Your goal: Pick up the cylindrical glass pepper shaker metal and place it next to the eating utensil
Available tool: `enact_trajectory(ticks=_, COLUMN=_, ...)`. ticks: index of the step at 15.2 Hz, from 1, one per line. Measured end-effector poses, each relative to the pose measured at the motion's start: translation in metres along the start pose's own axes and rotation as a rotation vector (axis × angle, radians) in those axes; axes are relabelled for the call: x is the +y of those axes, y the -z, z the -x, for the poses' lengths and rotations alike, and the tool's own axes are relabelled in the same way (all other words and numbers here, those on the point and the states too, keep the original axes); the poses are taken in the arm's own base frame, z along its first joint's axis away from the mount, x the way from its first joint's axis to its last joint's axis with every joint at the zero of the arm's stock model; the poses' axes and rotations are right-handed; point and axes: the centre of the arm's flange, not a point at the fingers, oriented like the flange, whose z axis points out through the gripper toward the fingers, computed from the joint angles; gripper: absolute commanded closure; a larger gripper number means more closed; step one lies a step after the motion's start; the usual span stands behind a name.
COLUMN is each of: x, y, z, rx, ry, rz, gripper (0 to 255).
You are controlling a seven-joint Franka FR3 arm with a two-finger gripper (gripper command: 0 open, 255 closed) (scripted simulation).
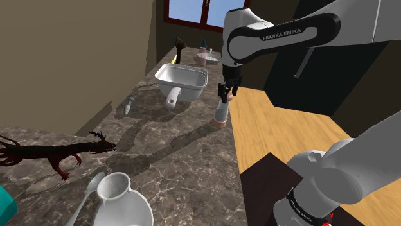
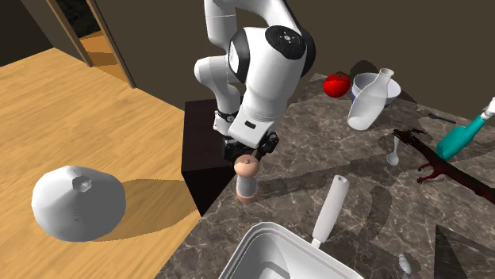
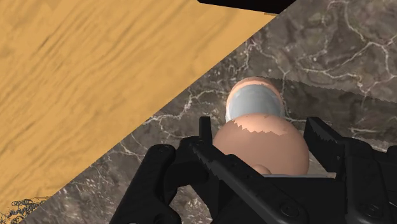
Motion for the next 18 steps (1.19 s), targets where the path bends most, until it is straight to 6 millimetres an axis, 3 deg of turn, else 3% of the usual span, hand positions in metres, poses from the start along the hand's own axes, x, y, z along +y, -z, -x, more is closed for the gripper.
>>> enact_trajectory(ticks=18, x=0.017, y=0.086, z=0.006, rx=0.000, ry=0.000, rz=0.000, gripper=255)
